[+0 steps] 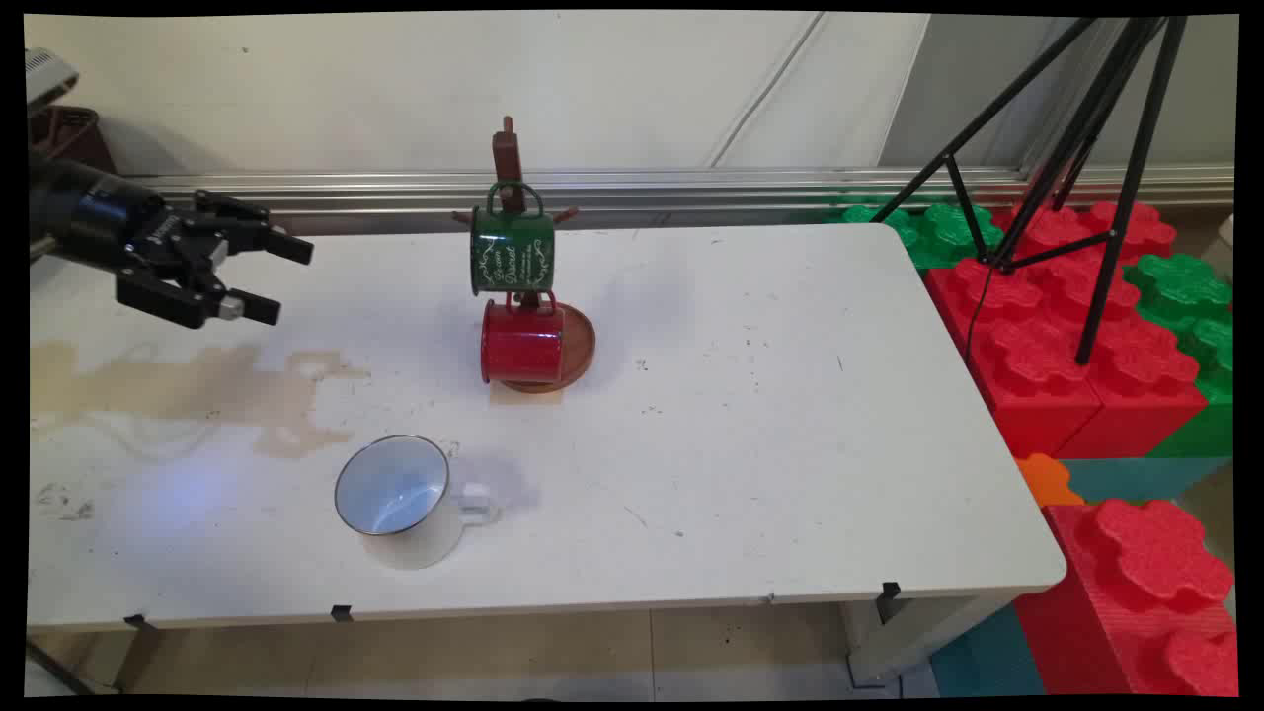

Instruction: Pick up the red mug from the rack

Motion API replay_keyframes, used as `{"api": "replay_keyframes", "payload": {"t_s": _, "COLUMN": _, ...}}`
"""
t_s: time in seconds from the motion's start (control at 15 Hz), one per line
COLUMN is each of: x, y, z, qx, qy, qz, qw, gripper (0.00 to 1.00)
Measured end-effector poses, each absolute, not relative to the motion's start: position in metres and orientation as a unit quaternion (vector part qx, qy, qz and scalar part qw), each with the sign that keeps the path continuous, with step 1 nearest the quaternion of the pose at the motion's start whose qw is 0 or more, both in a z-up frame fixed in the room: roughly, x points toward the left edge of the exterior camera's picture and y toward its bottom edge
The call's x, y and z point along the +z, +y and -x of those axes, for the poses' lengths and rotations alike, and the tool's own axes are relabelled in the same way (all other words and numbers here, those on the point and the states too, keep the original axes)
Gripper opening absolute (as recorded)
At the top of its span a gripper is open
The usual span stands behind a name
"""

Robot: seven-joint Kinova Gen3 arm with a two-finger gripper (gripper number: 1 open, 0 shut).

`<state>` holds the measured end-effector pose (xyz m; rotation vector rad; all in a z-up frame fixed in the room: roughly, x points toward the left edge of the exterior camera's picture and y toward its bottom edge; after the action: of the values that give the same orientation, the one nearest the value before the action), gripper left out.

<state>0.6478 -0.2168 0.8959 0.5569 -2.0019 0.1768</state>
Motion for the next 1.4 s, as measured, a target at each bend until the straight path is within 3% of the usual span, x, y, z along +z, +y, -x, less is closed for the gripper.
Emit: {"api": "replay_keyframes", "payload": {"t_s": 1.4, "x": 0.778, "y": -0.262, "z": -0.588, "qx": 0.068, "qy": -0.823, "qz": -0.224, "qw": 0.518, "gripper": 1.0}}
